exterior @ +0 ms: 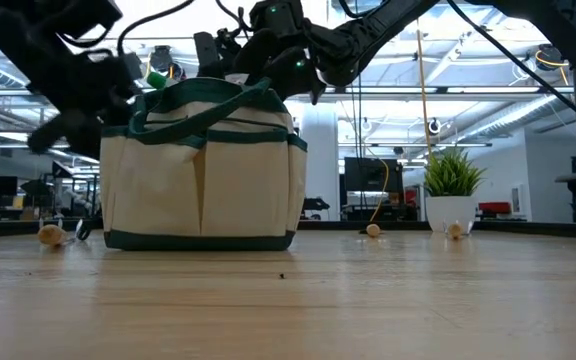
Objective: Pick & Place Garden tools in Gardening bag
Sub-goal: Put the green shear scissors into the brown gardening bag
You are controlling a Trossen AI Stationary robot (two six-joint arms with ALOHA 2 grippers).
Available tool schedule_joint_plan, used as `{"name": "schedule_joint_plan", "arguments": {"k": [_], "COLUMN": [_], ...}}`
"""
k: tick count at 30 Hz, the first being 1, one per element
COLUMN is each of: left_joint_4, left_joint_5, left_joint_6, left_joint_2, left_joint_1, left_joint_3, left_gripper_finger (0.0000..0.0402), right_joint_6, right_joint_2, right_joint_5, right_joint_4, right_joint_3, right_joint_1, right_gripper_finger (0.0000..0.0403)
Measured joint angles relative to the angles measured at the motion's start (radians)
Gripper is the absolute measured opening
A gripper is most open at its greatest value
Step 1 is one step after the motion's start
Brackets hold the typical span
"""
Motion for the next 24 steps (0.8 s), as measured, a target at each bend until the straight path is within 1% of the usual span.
{"name": "schedule_joint_plan", "arguments": {"k": [2, 4, 7, 9, 12, 16, 21, 24], "left_joint_4": [0.032, 0.052, 0.055, 0.05, 0.063, 0.06, -0.024, -0.131], "left_joint_5": [-0.024, -0.043, -0.109, -0.119, -0.131, -0.191, -0.274, -0.287], "left_joint_6": [0.024, 0.04, 0.069, 0.11, 0.146, 0.183, 0.219, 0.22], "left_joint_2": [0.035, 0.064, 0.094, 0.096, 0.093, 0.087, 0.087, 0.088], "left_joint_1": [0.001, 0.0, -0.002, -0.002, -0.002, -0.002, -0.002, -0.002], "left_joint_3": [0.0, 0.0, 0.0, 0.0, -0.001, 0.01, 0.098, 0.168], "left_gripper_finger": [0.0204, 0.0174, 0.0105, 0.0058, 0.0058, 0.0058, 0.0058, 0.0058], "right_joint_6": [0.0, 0.0, 0.0, 0.0, 0.0, 0.0, 0.0, -0.002], "right_joint_2": [0.0, 0.0, 0.0, 0.0, 0.0, 0.0, 0.0, -0.002], "right_joint_5": [0.0, 0.0, 0.0, 0.0, 0.0, 0.0, -0.001, -0.003], "right_joint_4": [0.003, 0.002, 0.003, 0.002, 0.002, 0.002, 0.002, 0.009], "right_joint_3": [0.0, 0.0, 0.0, 0.0, 0.0, 0.0, 0.0, 0.0], "right_joint_1": [0.0, 0.0, 0.0, 0.0, 0.0, 0.0, 0.0, 0.0], "right_gripper_finger": [0.0, 0.0, 0.0, 0.0, 0.0, 0.0, 0.0, 0.0]}}
